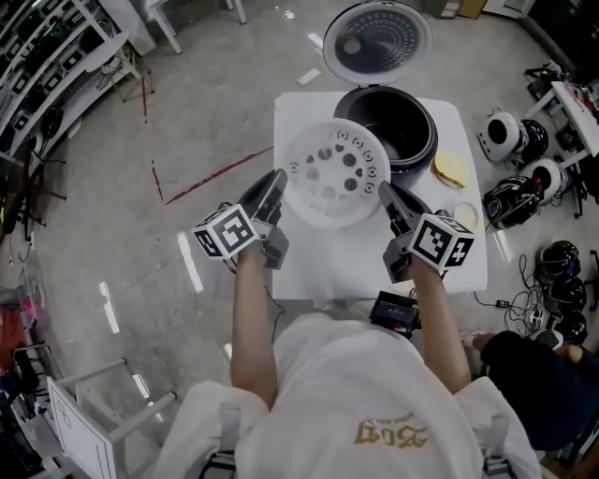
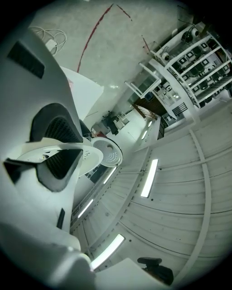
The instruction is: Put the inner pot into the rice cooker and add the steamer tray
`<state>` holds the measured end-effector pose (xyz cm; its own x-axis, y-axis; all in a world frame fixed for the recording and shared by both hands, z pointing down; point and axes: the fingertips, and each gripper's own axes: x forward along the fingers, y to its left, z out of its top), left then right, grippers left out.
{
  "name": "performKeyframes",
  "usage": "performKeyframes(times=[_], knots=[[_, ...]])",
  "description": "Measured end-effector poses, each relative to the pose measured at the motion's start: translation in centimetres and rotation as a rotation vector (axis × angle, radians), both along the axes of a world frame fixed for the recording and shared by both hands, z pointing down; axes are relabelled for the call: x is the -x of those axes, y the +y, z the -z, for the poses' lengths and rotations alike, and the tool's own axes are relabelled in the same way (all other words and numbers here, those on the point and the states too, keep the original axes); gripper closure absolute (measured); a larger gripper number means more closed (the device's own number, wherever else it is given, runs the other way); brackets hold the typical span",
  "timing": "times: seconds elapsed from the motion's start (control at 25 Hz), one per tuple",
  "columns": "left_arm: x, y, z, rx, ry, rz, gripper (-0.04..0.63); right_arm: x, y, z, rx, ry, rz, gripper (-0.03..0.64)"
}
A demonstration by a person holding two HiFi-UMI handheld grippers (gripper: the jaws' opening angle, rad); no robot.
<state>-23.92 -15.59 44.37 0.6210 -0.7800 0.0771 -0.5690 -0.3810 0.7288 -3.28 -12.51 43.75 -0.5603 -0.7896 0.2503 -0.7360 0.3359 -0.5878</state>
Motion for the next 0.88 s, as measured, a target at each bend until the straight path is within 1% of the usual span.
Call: performKeyframes(times=[0.2, 0.28, 0.6, 0.88], knots=[[-2.4, -1.5, 1.5, -0.017, -0.002, -0.048, 0.531, -2.3, -1.1, 0.7, -0.012, -0.019, -0.045, 0.578], [-3.3, -2.4, 1.8, -0.021, -0.016, -0.061, 0.531, -3.1, -1.9, 1.1, -0.018, -0.033, -0.06, 0.581], [-6.2, -6.5, 2.3, 0.004, -0.009, -0.08, 0.532, -5.9, -5.4, 1.9, -0.03, -0.059, -0.097, 0.583], [-9.6, -9.9, 3.1, -0.003, -0.013, -0.102, 0.532, -9.3, -8.4, 2.8, -0.032, -0.072, -0.127, 0.583]])
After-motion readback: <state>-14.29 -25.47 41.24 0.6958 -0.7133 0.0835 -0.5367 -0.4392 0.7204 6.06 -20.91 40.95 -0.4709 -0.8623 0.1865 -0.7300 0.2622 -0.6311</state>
